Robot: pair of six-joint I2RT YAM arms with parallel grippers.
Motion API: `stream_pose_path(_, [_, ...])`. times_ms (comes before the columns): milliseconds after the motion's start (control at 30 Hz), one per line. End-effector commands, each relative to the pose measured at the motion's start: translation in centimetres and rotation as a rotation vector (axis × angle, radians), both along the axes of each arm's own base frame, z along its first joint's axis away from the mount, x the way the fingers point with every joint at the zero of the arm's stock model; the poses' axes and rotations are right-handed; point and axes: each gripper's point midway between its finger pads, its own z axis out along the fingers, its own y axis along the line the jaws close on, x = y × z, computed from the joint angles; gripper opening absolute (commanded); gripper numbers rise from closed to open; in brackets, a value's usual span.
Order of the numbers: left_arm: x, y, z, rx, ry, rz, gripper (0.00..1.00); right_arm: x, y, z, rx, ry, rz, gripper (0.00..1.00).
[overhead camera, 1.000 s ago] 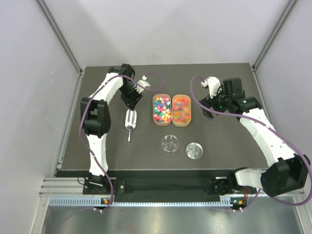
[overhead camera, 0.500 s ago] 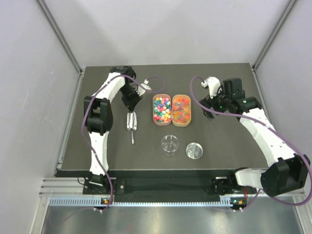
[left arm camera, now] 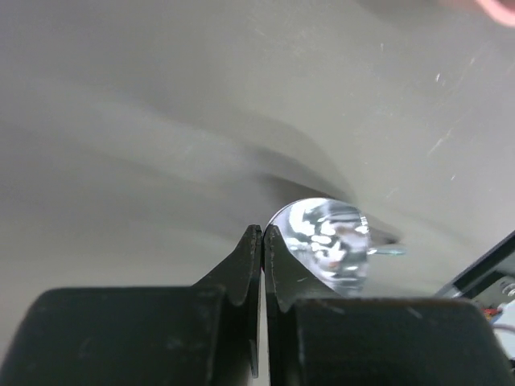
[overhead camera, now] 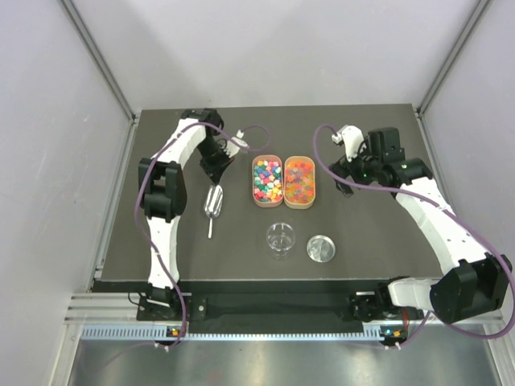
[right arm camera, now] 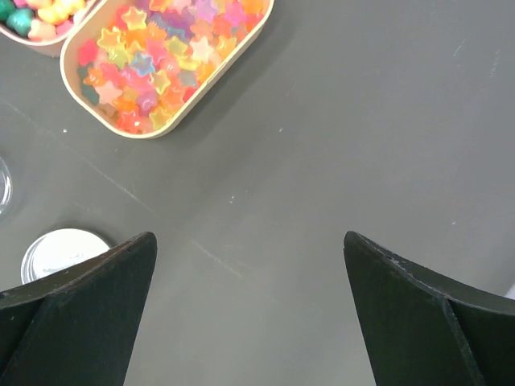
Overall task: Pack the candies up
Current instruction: Pick up the spatula from the center of the board.
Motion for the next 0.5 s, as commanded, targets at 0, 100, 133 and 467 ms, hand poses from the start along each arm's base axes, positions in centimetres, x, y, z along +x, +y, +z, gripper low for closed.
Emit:
stream_pose_path(0, [-0.8, 0.0, 8.1, -0.080, -0.053, 0.111, 0.00, 1.8, 0.5, 5.5, 0.041, -0.146, 0.012, 1.00])
stream_pose_path(100, [0.9, -1.9, 12.3, -0.190, -0.146, 0.181, 0.00, 2.7, 1.1, 7.8, 0.072, -0.199, 0.016, 1.00])
stream_pose_path(133, [1.6, -2.6, 14.1, -0.238, -0.184, 0.217, 0.00, 2.8, 1.4, 8.9, 0.086, -0.223, 0.027, 1.00])
stream_pose_path(467, [2.6, -9.1, 22.6, -0.860, 0.025, 0.425, 0.00, 3.9, 6.1, 14.1, 0.362, -0.314, 0.097, 0.99])
